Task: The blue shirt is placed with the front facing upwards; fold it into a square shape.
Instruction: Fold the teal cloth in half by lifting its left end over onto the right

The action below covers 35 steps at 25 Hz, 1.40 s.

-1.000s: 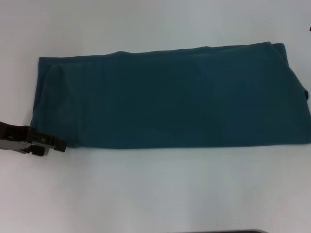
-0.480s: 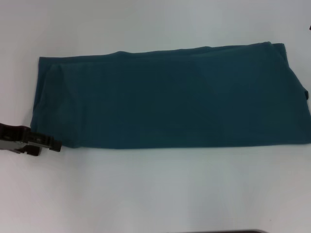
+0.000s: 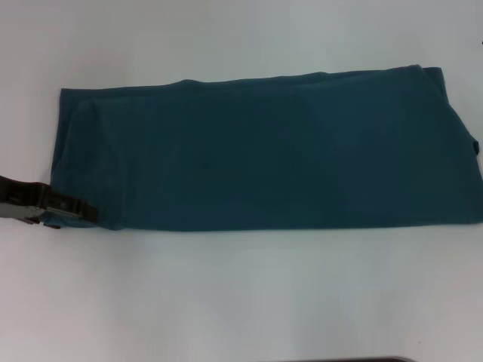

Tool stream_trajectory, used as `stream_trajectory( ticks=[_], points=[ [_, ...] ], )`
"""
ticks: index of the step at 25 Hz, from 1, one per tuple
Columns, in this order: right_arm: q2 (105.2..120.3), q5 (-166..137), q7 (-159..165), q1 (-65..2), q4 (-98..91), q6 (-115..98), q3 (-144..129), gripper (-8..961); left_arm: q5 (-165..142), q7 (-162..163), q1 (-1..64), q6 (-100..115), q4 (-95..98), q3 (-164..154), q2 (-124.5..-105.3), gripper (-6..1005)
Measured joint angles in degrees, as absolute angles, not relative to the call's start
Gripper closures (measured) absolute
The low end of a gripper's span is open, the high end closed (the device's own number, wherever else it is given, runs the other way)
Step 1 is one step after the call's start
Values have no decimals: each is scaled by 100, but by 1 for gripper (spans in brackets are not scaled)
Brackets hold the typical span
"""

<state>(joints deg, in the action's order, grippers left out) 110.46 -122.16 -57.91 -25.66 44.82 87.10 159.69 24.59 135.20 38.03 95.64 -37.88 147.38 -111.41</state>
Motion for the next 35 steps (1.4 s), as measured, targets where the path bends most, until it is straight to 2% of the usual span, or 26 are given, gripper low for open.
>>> stream_trajectory(
  ticks=[35],
  points=[
    [11047, -12217, -5801, -2541, 4482, 8737, 15969, 191, 2471, 13543, 4089, 9417, -3799, 14511, -11146, 114]
  ],
)
